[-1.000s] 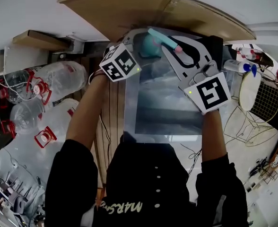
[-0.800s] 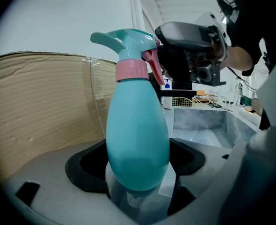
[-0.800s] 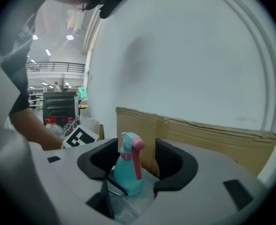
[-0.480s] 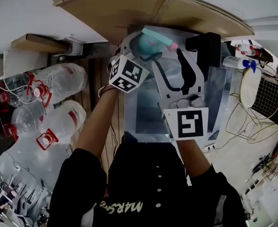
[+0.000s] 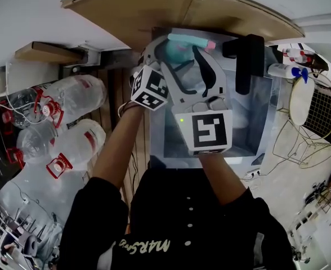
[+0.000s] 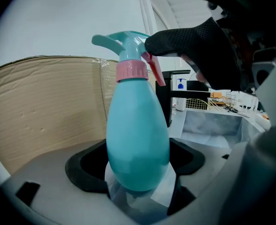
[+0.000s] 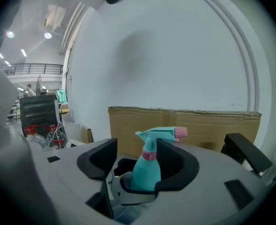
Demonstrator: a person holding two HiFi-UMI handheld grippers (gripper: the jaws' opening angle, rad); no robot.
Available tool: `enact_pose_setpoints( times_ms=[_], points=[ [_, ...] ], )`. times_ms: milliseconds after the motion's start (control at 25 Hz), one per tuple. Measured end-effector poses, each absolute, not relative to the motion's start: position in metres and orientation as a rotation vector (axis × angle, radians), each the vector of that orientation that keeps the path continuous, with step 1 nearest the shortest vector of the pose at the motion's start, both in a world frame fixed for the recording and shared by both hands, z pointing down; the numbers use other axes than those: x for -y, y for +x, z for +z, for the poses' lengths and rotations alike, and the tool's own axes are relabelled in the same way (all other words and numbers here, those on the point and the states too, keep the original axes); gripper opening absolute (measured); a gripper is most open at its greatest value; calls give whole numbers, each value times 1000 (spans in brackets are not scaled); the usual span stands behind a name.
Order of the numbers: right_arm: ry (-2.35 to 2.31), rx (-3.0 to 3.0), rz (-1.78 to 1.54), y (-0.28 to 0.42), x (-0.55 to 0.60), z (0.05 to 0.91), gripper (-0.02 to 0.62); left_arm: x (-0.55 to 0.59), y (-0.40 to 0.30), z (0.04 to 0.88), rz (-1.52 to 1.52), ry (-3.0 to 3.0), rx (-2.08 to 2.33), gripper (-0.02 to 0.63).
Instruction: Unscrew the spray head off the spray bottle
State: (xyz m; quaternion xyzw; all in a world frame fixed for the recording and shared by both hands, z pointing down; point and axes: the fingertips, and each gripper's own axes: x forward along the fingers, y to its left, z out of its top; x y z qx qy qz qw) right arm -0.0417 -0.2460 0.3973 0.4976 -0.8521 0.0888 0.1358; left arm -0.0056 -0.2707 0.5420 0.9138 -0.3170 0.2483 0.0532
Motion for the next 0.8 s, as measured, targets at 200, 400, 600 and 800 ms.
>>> enact_pose_setpoints(
  times_ms=[200,400,600,800],
  points=[
    [1505,2383,216,-31,250,400,255,272,-6,538,753,2782,988,408],
    [1524,2348,164,-32,255,404,271,271,-6,541,762,2777,993,408],
    [1507,2357,130,-36,265,406,282,268,-5,546,775,2772,963,408],
    [1456,2404,113,-38,269,407,281,269,-3,538,762,2793,953,408]
  ],
)
